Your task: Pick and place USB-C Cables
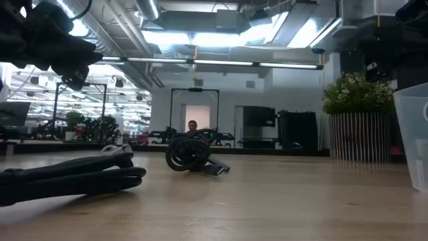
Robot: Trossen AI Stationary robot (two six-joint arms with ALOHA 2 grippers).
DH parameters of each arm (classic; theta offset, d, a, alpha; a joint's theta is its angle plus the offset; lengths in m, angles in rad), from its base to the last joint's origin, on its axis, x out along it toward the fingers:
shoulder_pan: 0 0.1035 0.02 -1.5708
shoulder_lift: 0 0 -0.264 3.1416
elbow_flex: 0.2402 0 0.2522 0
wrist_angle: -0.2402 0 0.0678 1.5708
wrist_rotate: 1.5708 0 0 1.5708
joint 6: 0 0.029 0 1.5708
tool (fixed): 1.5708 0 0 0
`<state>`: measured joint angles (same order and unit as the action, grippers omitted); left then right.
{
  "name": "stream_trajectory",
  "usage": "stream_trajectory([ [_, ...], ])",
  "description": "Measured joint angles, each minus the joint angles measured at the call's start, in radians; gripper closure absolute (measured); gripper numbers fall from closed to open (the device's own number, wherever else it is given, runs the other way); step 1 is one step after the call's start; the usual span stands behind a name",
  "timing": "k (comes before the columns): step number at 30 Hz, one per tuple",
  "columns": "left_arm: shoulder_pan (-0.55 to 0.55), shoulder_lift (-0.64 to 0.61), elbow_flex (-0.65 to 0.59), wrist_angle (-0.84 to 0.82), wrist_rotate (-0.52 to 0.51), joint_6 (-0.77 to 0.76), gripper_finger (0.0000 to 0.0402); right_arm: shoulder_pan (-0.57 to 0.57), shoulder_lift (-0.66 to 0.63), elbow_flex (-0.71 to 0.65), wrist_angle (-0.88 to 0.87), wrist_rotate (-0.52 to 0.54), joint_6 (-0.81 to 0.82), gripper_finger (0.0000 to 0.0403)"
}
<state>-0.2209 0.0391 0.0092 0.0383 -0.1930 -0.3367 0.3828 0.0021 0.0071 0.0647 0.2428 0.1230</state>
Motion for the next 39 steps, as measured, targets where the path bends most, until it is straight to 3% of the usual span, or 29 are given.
stream_trajectory([
  [15, 0.0, 0.0, 0.0, 0.004, -0.009, -0.003, 0.0314, 0.0, 0.0, 0.0, 0.0, 0.0, 0.0, 0.0256],
  [26, 0.0, 0.0, -0.001, 0.009, 0.012, -0.149, 0.0314, 0.0, 0.0, 0.0, 0.0, 0.0, 0.0, 0.0256],
  [30, 0.0, 0.0, -0.001, 0.03, -0.093, -0.14, 0.0314, 0.0, 0.0, 0.0, 0.0, 0.0, 0.0, 0.0256],
  [36, 0.0, 0.0, -0.001, 0.036, -0.446, -0.021, 0.0314, 0.0, 0.0, 0.0, 0.0, -0.003, 0.004, 0.0256],
  [39, 0.0, 0.0, -0.001, 0.038, -0.492, -0.04, 0.0314, 0.0, 0.0, 0.0, 0.007, -0.005, 0.026, 0.0256],
])
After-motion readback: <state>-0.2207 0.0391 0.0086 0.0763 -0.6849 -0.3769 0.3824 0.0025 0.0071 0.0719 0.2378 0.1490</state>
